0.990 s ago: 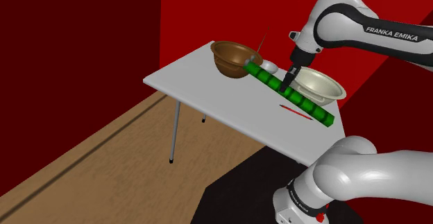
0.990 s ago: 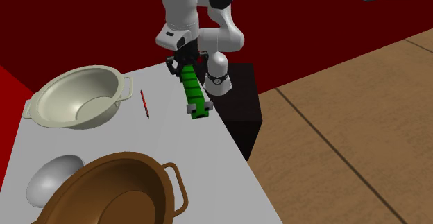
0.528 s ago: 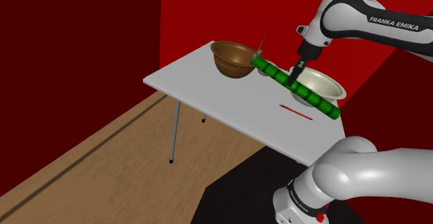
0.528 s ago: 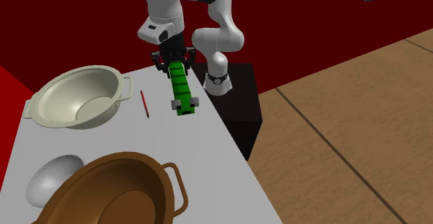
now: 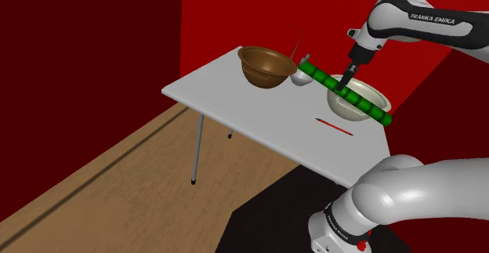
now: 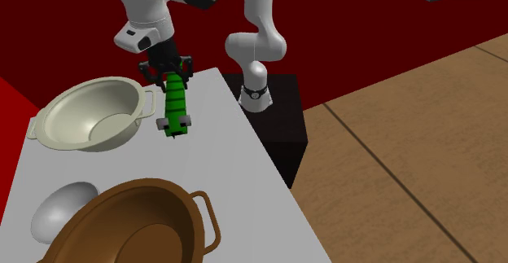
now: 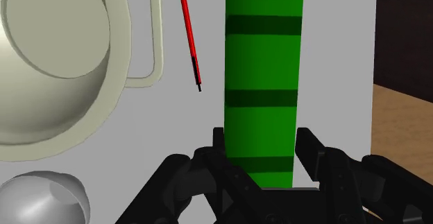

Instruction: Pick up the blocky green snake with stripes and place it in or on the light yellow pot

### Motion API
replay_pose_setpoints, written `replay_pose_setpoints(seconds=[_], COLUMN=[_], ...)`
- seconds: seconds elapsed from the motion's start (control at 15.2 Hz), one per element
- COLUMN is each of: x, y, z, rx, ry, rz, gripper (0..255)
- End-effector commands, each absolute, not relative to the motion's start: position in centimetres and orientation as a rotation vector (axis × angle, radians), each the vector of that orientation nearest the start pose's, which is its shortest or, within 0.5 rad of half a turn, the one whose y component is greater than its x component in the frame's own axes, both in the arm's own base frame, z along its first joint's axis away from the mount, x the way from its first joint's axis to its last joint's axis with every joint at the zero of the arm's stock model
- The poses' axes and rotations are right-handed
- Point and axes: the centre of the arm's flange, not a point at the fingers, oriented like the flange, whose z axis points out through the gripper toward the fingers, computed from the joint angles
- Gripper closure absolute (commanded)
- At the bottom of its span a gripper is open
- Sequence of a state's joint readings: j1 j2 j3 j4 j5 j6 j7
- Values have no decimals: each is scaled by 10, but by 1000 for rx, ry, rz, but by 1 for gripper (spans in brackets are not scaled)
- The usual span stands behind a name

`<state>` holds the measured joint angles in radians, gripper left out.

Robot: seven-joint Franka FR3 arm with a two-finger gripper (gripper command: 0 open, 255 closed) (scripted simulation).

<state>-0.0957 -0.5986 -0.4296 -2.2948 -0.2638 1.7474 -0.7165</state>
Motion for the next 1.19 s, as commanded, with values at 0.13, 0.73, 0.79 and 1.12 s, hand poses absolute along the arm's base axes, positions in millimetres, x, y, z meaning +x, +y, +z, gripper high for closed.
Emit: replay_pose_setpoints(seconds=[0.13, 0.73, 0.79, 1.12], x=[315, 321, 322, 325], y=[-294, -412, -426, -492], z=[549, 550, 550, 551], rx=[-3133, -3133, -3133, -3133], ry=[-480, -480, -480, -480], rz=[3, 3, 3, 3], gripper=[255, 255, 255, 255])
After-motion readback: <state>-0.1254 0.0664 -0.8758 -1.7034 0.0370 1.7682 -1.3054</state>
